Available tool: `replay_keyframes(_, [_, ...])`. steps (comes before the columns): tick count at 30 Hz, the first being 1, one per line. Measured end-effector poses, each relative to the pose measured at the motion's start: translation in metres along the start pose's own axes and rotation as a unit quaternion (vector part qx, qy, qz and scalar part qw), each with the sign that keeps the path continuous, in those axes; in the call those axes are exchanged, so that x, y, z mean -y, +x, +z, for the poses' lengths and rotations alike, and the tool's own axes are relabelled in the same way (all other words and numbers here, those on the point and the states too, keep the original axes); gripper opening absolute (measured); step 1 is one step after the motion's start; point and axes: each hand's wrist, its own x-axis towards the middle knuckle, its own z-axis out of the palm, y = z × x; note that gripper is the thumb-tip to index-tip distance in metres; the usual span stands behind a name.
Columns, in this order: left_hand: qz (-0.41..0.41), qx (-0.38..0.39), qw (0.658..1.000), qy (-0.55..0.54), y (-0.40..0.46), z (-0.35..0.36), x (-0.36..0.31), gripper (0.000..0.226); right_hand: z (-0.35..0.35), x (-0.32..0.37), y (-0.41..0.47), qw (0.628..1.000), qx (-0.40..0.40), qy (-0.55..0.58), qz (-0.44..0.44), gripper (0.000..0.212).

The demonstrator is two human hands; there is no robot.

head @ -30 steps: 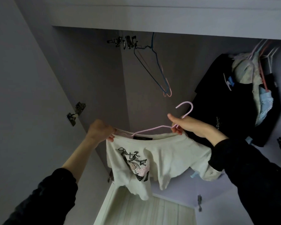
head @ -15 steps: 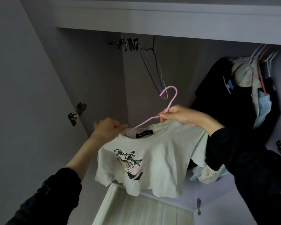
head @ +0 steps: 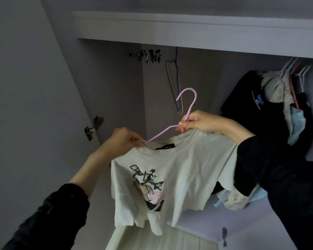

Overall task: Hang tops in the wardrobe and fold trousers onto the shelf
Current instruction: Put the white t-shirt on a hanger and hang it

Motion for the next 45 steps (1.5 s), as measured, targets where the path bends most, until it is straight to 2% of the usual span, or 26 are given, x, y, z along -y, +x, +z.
replay_keyframes(4, [0.021, -0.016, 1.000, 0.016, 0.000, -0.002, -0.002, 0.015, 0.005, 0.010, 0.000, 1.000, -0.002, -0.002, -0.016, 0.026])
replay_keyframes(8, [0.023, -0.005, 0.992, 0.124, -0.003, -0.003, -0.001, 0.016, 0.006, 0.011, -0.003, 0.999, -0.002, 0.038, -0.012, 0.023])
replay_keyframes(10, [0.054, -0.059, 0.986, 0.148, -0.006, -0.001, -0.002, 0.017, 0.008, 0.012, -0.005, 0.999, -0.009, 0.051, -0.014, 0.020])
replay_keyframes(13, [0.090, -0.156, 0.977, 0.114, -0.010, 0.001, -0.002, 0.015, 0.003, 0.007, -0.007, 0.998, -0.023, 0.064, -0.012, 0.009])
replay_keyframes(14, [0.093, -0.171, 0.976, 0.102, -0.009, 0.001, 0.000, 0.014, -0.001, 0.001, -0.010, 0.998, -0.021, 0.052, 0.002, 0.006])
replay_keyframes(16, [0.098, -0.191, 0.973, 0.089, -0.008, -0.001, 0.008, 0.012, -0.005, -0.016, -0.014, 0.999, -0.002, 0.014, 0.046, 0.013])
replay_keyframes(18, [0.096, -0.186, 0.975, 0.081, -0.007, -0.003, 0.013, 0.010, 0.002, -0.039, -0.017, 0.997, 0.003, 0.011, 0.070, 0.021])
replay_keyframes(21, [0.103, -0.172, 0.974, 0.103, -0.008, -0.002, 0.016, 0.009, 0.023, -0.063, -0.018, 0.998, -0.024, 0.006, 0.055, 0.014])
replay_keyframes(25, [0.130, -0.182, 0.969, 0.103, -0.006, -0.001, 0.014, 0.011, 0.029, -0.060, -0.019, 0.997, -0.070, 0.018, 0.025, 0.022])
replay_keyframes(31, [0.092, -0.150, 0.981, 0.085, -0.006, -0.002, 0.017, 0.012, 0.029, -0.045, -0.012, 0.994, -0.109, 0.019, -0.011, 0.034])
replay_keyframes(36, [0.097, -0.163, 0.979, 0.072, -0.011, 0.008, 0.024, 0.018, 0.029, -0.038, -0.011, 0.992, -0.120, 0.011, -0.027, 0.036])
replay_keyframes(41, [0.082, -0.164, 0.982, 0.048, -0.013, 0.015, 0.022, 0.015, 0.031, -0.040, -0.012, 0.993, -0.115, -0.001, -0.026, 0.042])
replay_keyframes(45, [0.074, -0.160, 0.982, 0.073, -0.010, 0.015, 0.018, 0.013, 0.030, -0.043, -0.017, 0.994, -0.108, -0.005, -0.032, 0.041])
